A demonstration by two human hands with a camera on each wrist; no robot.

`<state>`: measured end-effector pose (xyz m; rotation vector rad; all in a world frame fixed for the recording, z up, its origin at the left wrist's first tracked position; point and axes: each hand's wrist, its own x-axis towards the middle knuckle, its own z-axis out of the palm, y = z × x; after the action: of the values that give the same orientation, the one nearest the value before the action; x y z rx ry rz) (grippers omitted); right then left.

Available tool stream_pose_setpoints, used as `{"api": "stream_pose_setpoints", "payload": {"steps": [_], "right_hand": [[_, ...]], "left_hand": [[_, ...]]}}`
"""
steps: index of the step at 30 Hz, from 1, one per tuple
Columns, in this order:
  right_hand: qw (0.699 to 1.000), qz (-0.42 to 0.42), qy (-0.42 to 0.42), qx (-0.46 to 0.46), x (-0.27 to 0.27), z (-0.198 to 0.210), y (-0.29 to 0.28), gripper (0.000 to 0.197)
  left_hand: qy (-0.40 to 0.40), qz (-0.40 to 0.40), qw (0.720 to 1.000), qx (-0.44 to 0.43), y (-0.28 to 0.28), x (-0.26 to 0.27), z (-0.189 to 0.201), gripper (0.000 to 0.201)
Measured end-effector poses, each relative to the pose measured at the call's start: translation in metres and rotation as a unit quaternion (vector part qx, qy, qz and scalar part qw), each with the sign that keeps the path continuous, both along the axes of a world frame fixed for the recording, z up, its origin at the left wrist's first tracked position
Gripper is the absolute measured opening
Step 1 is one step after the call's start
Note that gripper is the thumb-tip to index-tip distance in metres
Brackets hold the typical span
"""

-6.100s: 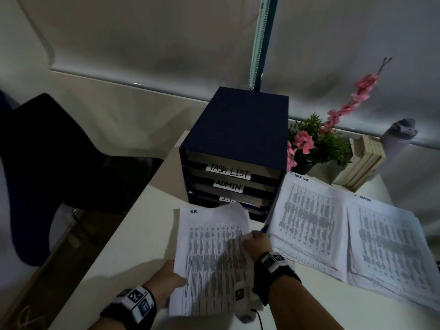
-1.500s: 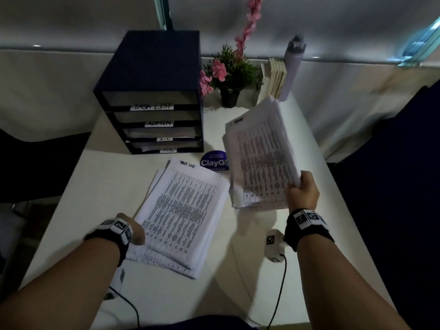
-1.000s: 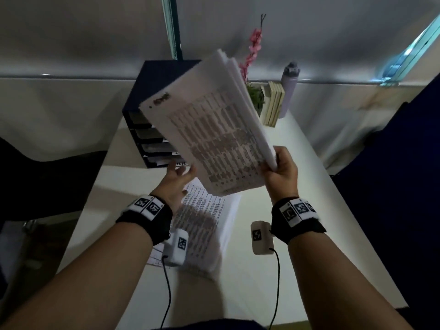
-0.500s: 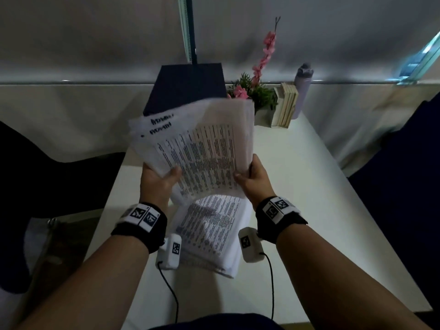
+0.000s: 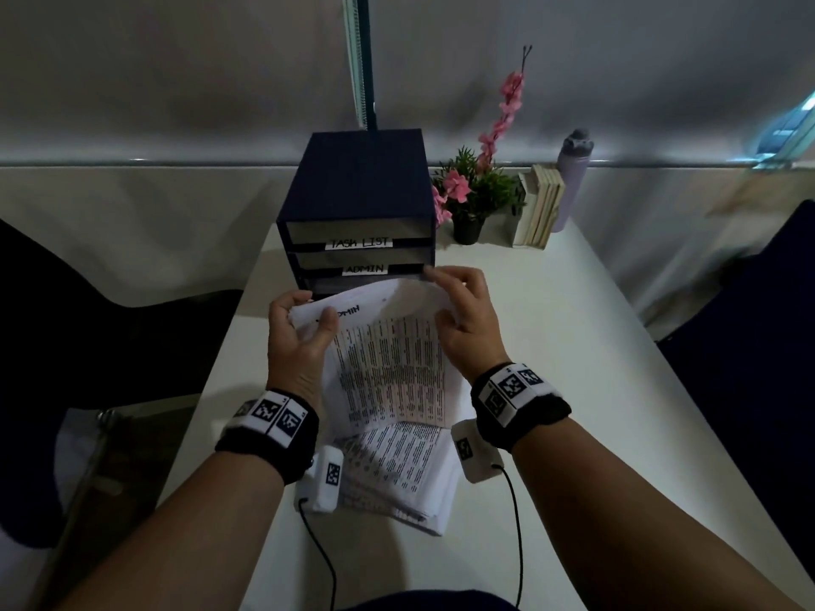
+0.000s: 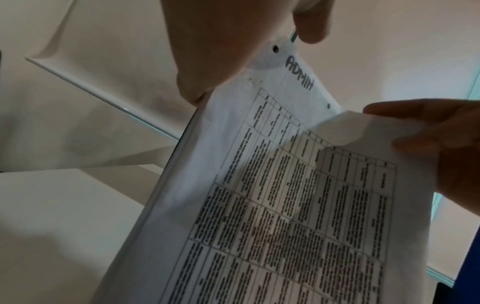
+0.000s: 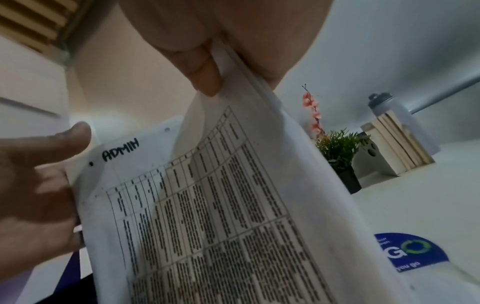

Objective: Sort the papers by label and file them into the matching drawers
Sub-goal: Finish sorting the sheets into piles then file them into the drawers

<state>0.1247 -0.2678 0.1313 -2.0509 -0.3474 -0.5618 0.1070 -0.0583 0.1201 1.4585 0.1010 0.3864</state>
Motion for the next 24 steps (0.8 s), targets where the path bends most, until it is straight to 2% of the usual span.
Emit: {"api": "stream_pose_setpoints", "payload": {"steps": [2, 3, 5, 7, 8, 10, 12, 13, 15, 18, 22, 24], "right_hand": [[1.000, -0.016, -0.026, -0.009, 0.000, -0.005, -0.003, 0.057], [1.000, -0.012, -0.014, 0.018, -0.001, -0.006, -0.004, 0.061], [0.985, 0.014, 0.085, 0.151, -0.008, -0.008, -0.005, 0.073], [0.943, 0.034, 0.203, 0.261, -0.015, -0.014, -0.003, 0.070], [0.933, 0.035, 0.245, 0.262, -0.015, -0.021, -0.001, 0.062], [0.930, 0.017, 0.295, 0.218, -0.013, -0.034, 0.001, 0.039], [0.933, -0.019, 0.303, 0.195, -0.004, -0.036, -0.001, 0.019], [0.933, -0.034, 0.295, 0.204, 0.002, -0.034, -0.003, 0.015], [0.935, -0.042, 0.279, 0.216, 0.015, -0.025, -0.006, 0.016], [0.943, -0.029, 0.285, 0.168, 0.035, -0.021, -0.005, 0.012], [0.936, -0.070, 0.334, 0.090, 0.057, -0.050, 0.005, 0.006], [0.926, -0.062, 0.370, 0.044, 0.063, -0.061, 0.012, 0.008]], "left_hand": [[0.009, -0.004, 1.000, 0.004, 0.001, 0.004, -0.005, 0.040], [0.026, -0.010, 1.000, 0.000, 0.003, 0.005, -0.008, 0.047], [0.074, -0.020, 0.997, 0.001, 0.004, 0.008, -0.019, 0.056], [0.138, -0.034, 0.989, 0.027, 0.003, 0.007, -0.032, 0.058], [0.168, -0.042, 0.984, 0.049, 0.004, 0.007, -0.040, 0.055], [0.198, -0.041, 0.975, 0.089, 0.005, 0.009, -0.050, 0.047], [0.201, -0.021, 0.971, 0.126, 0.005, 0.018, -0.051, 0.050], [0.196, -0.004, 0.971, 0.135, 0.003, 0.022, -0.044, 0.053], [0.182, 0.019, 0.976, 0.120, 0.003, 0.036, -0.031, 0.054], [0.202, 0.029, 0.974, 0.095, 0.014, 0.061, -0.025, 0.051], [0.358, 0.019, 0.926, 0.119, 0.035, 0.085, -0.047, 0.051], [0.404, 0.013, 0.907, 0.121, 0.040, 0.083, -0.057, 0.053]]}}
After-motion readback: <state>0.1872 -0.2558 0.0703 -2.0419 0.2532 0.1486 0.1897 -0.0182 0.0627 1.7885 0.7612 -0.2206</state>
